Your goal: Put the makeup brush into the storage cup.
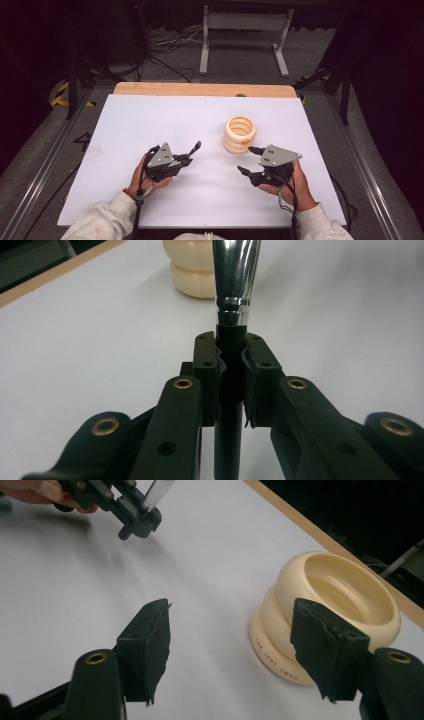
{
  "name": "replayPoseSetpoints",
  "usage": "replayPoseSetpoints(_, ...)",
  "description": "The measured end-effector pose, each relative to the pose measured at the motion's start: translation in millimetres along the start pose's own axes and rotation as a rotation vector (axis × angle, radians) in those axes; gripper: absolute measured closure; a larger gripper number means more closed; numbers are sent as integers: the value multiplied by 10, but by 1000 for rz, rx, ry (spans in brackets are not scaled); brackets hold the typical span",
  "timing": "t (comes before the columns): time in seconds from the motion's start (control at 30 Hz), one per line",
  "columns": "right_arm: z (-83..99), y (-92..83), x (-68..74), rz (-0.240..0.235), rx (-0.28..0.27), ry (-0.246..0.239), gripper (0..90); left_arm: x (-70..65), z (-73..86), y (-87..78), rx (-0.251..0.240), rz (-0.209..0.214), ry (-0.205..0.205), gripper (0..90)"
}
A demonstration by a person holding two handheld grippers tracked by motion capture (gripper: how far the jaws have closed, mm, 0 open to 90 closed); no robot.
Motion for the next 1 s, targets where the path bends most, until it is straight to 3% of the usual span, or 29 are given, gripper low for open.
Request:
replayPoseSetpoints(0.2, 193, -148, -42, 30, -59, 31, 278, 32, -48, -78, -43, 2, -23, 790)
replayPoseSetpoints(0.53, 436, -260, -97, 99, -91, 46, 216, 88, -148, -176, -105, 3, -62, 791)
replayPoseSetpoints(0.6, 484, -271, -94, 107, -88, 48, 203, 110, -165, -183, -112, -3, -67, 790)
replayPoseSetpoints(0.63, 544, -285, -100, 123, -75, 45, 206, 120, -199, -194, -133, -2, -91, 790)
replayPoseSetpoints(1.0, 792, -348, -63, 151, -48, 71, 202, 189, -282, -199, -169, -14, -101, 790)
Point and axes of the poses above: each handheld gripper's, and its own axes: y roughly forward along the jaws, z roughly out of its underside, x roughly to its left, the point moved 10 cm from there along y, roughly forward along the jaws
